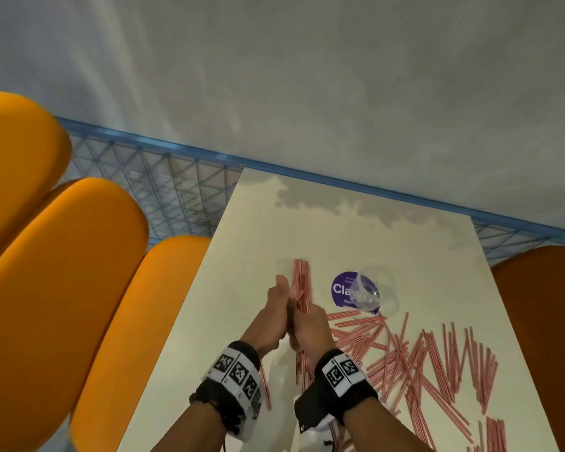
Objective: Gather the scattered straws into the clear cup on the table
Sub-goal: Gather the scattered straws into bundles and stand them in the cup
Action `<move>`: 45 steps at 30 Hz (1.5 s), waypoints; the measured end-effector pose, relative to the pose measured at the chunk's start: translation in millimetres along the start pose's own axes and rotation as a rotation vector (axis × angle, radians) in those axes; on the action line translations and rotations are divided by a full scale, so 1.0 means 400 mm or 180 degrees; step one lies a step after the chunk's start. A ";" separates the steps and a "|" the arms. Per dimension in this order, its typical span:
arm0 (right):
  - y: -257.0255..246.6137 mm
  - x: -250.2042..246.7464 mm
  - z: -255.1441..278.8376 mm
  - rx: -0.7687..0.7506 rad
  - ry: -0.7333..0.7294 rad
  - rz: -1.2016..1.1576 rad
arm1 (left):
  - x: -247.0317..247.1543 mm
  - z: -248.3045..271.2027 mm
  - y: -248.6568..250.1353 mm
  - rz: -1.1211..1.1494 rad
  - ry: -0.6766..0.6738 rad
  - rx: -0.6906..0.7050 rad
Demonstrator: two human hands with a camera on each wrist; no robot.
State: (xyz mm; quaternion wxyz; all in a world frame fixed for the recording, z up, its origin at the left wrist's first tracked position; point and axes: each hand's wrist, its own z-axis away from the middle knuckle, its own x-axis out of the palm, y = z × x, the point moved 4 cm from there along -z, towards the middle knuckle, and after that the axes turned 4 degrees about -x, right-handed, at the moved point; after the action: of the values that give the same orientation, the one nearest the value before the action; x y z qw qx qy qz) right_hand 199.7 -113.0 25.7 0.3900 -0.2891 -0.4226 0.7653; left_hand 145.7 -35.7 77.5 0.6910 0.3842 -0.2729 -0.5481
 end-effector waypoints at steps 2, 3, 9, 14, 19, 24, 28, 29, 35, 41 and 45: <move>-0.015 -0.009 -0.002 -0.0164 0.0082 0.0104 | 0.001 -0.005 -0.001 0.0061 -0.0141 0.0007; -0.023 -0.019 -0.007 -0.0265 0.0162 0.0146 | 0.001 -0.010 -0.011 0.0044 -0.0251 -0.0040; -0.127 -0.084 -0.011 -0.0421 0.0392 0.0107 | -0.047 -0.027 -0.111 0.0958 0.0160 -0.0356; -0.154 -0.084 0.009 -0.0411 0.0149 -0.0226 | -0.031 -0.017 -0.187 0.1703 0.0186 -0.0766; -0.145 -0.067 0.022 -0.0564 0.0062 -0.0319 | -0.002 -0.017 -0.210 0.2062 -0.0129 -0.0936; -0.160 -0.057 0.051 -0.0436 0.0702 -0.1020 | 0.019 -0.001 -0.202 0.2615 -0.0391 -0.1232; -0.192 0.004 0.119 -0.0715 0.0694 -0.0971 | 0.037 0.027 -0.167 0.3729 -0.1041 -0.1036; -0.194 0.018 0.141 -0.0798 0.0638 -0.0898 | 0.033 0.035 -0.158 0.3814 -0.1129 -0.0932; -0.149 0.031 0.183 -0.1134 0.0393 -0.0483 | 0.022 0.059 -0.128 0.3954 -0.1297 -0.0735; -0.152 0.033 0.196 -0.0794 0.0241 -0.0542 | 0.010 0.053 -0.140 0.3936 -0.1170 -0.0735; -0.183 0.038 0.200 -0.1059 0.0137 -0.0698 | 0.017 0.064 -0.113 0.3994 -0.1429 -0.0589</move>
State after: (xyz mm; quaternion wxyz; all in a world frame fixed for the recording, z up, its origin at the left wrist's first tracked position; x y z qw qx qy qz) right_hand 155.7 -109.2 126.1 0.4268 -0.3182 -0.5638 0.6315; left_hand 102.1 -52.9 54.0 0.8351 -0.0312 -0.5334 -0.1305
